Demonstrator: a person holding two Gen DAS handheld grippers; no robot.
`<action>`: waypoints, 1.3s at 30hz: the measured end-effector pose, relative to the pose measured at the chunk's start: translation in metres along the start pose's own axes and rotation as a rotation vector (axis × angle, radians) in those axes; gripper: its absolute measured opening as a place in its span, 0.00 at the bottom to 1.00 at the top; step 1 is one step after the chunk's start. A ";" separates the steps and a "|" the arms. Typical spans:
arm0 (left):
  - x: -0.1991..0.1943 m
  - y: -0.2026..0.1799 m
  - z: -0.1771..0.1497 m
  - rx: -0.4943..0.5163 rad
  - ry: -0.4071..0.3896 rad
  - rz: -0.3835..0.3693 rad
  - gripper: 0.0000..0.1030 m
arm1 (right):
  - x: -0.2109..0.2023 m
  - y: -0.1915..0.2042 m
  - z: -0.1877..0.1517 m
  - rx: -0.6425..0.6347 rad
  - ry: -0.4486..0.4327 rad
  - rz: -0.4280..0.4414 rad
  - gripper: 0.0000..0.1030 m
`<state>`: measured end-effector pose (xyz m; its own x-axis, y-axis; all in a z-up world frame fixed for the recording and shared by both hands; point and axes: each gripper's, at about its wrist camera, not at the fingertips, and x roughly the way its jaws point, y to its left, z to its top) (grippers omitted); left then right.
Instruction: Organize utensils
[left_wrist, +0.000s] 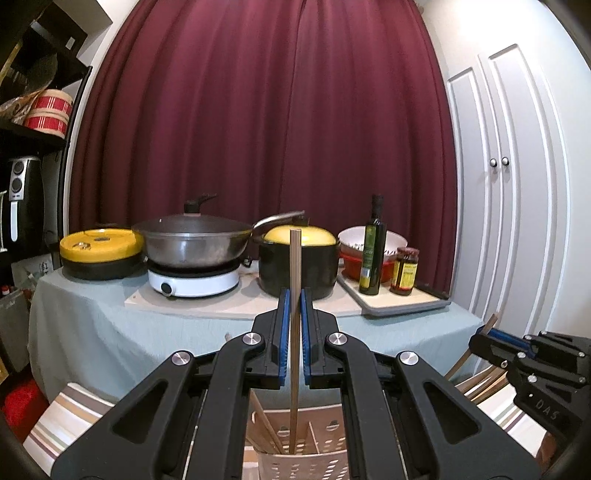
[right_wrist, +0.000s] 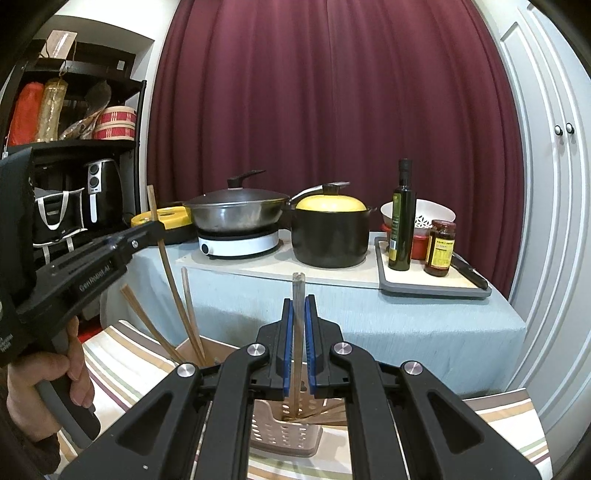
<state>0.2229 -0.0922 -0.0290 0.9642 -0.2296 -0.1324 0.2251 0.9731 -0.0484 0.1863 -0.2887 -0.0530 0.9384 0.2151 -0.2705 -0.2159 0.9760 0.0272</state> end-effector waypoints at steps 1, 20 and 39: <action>0.002 0.001 -0.003 -0.003 0.011 0.001 0.06 | 0.001 0.000 -0.001 -0.002 0.002 -0.001 0.07; 0.000 0.003 -0.015 0.016 0.028 0.035 0.52 | 0.005 0.000 -0.004 0.025 -0.013 -0.034 0.36; -0.069 -0.015 -0.006 0.135 -0.051 0.116 0.95 | -0.041 0.000 -0.004 0.052 -0.072 -0.098 0.79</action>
<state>0.1524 -0.0908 -0.0253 0.9899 -0.1177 -0.0784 0.1252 0.9873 0.0980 0.1462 -0.2976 -0.0461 0.9717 0.1187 -0.2045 -0.1097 0.9925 0.0547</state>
